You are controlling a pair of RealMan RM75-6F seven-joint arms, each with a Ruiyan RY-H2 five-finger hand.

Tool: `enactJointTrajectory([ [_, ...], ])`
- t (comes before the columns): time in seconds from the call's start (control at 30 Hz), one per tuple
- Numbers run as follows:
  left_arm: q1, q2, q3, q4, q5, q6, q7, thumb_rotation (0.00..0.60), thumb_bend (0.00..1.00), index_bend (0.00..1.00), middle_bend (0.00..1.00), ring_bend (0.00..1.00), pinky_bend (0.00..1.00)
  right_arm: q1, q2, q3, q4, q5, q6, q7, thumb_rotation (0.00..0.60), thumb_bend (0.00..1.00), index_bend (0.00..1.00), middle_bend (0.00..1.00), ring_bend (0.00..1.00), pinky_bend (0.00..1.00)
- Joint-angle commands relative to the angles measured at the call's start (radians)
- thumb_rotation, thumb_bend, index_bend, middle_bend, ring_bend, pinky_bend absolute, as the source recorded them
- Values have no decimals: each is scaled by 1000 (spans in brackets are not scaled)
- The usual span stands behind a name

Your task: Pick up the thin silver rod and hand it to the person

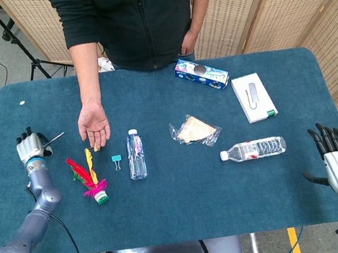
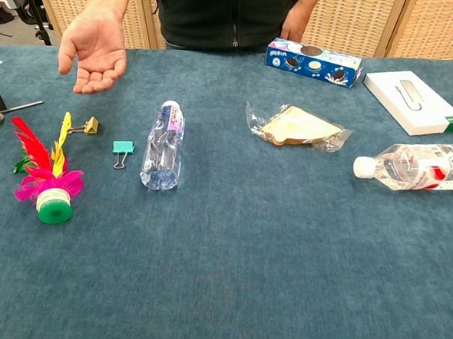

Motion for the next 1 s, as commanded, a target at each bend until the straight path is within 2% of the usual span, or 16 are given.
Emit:
enactJointTrajectory([
  [0.03,2,-6,-7,0,18,5,-11,600,455,547,0,0,0,0,1,-1,-2,1,-1,0,600,0,0,0,0,0],
  [0.2,6,-16,-16,2,39,21,-12,600,476,605,0,0,0,0,2,-2,-4,-1,0,0,600,0,0,0,0,0],
  [0.43,7,-14,-31,-7,64,34,-12,600,583,662,0,0,0,0,4,-2,-6,0,-2,5,600,0,0,0,0,0],
  [0.67,26,44,-37,-95,128,108,-81,600,590,666,0,0,0,-2,8,-3,-12,-4,4,8,600,0,0,0,0,0],
  [0.77,52,111,-41,-204,179,202,-144,600,590,666,0,0,0,-3,12,-5,-18,-9,9,12,600,0,0,0,0,0],
  [0.83,89,176,-42,-321,215,281,-174,600,590,666,0,0,0,-4,14,-7,-22,-13,10,13,600,0,0,0,0,0],
  [0.93,136,257,-51,-475,228,369,-174,600,589,666,0,0,0,-4,16,-9,-25,-16,12,15,600,0,0,0,0,0],
  [1.0,176,331,-64,-616,226,457,-142,600,590,666,0,0,0,-5,19,-11,-29,-19,13,18,600,0,0,0,0,0],
])
